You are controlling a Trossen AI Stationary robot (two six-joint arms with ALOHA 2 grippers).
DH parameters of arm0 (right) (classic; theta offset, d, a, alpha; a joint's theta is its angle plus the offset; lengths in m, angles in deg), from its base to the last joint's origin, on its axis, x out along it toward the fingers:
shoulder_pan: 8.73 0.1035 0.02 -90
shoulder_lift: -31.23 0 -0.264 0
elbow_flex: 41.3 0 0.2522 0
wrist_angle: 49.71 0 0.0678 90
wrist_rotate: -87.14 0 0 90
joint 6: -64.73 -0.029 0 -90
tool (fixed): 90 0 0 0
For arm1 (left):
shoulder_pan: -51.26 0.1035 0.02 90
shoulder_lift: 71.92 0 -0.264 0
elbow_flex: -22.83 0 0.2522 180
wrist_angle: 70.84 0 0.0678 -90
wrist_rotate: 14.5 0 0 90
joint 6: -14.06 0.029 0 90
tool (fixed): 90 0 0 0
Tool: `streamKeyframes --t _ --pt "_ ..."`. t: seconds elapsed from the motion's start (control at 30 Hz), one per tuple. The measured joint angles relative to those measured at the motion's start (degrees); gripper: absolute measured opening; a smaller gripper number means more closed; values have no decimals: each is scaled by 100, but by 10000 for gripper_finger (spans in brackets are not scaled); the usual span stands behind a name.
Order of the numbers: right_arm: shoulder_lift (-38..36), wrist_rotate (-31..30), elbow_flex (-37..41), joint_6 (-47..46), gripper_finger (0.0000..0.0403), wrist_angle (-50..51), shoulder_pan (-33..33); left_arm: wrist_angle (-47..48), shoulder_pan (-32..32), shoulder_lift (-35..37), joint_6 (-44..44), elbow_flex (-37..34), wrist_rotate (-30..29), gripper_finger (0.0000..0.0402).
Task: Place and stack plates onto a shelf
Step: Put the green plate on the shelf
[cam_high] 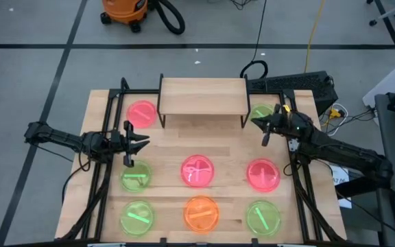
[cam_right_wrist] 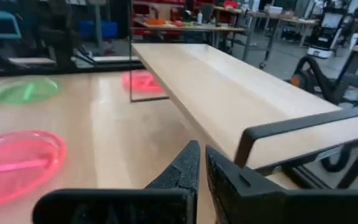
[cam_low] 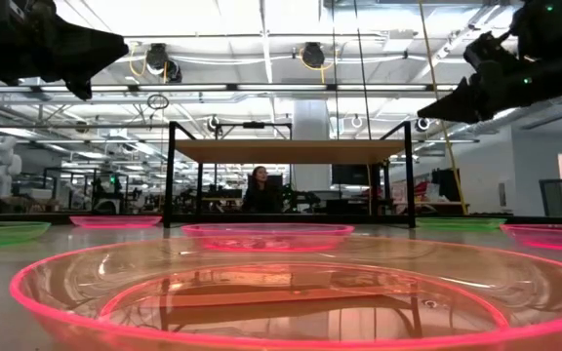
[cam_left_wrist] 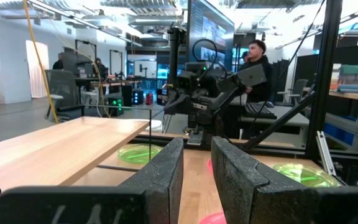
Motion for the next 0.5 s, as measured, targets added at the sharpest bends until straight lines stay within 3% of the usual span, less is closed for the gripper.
streamKeyframes --t 0.23,0.37,0.5 --pt "208 68 -704 417 17 625 2 0 0 0 -1 0 0 88" --pt "312 -321 -1099 518 24 1567 6 0 0 0 2 0 0 88" --pt "502 -558 -1265 187 35 1796 117 0 0 0 2 0 0 88"
